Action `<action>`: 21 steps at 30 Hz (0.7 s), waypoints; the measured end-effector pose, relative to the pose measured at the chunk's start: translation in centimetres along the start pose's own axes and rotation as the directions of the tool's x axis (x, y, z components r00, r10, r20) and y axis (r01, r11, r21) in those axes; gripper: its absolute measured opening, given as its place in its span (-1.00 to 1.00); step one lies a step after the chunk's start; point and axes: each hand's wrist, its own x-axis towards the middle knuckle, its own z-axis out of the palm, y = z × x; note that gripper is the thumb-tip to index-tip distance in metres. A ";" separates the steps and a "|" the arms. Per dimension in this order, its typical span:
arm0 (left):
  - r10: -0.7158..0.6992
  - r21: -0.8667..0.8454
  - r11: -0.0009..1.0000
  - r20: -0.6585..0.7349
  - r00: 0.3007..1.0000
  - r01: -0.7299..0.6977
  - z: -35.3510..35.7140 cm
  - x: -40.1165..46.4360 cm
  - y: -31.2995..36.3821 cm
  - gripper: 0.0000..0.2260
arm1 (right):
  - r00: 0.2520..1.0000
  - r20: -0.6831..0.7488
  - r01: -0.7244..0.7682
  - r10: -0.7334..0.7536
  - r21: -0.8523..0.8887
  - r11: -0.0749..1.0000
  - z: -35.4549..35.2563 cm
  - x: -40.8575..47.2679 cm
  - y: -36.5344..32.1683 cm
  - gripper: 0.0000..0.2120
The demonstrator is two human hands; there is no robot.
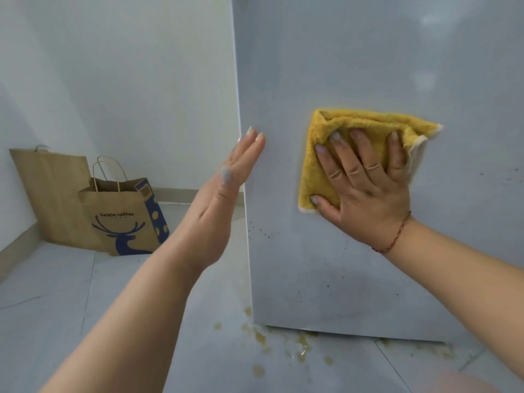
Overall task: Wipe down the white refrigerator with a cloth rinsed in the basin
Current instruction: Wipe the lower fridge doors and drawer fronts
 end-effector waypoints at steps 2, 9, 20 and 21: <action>0.119 0.305 0.943 0.054 0.991 -0.130 -0.3 0.8 -0.2 -0.26 | 1.000 0.016 -0.005 0.004 0.020 1.000 0.2 0.6 -1.7 -0.31; 0.356 0.784 0.519 0.163 0.920 -0.340 -1.0 5.2 -3.1 -0.35 | 0.975 -0.011 0.220 -0.221 0.173 0.960 2.4 0.3 -8.9 -0.33; 0.566 0.959 0.211 0.040 0.823 -0.191 1.9 6.5 -6.2 -0.35 | 0.695 0.229 0.674 -0.681 0.123 0.729 6.6 -13.6 -13.1 -0.37; 0.565 0.959 0.210 0.041 0.824 -0.192 2.0 6.4 -6.1 -0.35 | 0.714 0.193 0.663 -0.673 0.122 0.738 6.4 -14.2 -12.2 -0.41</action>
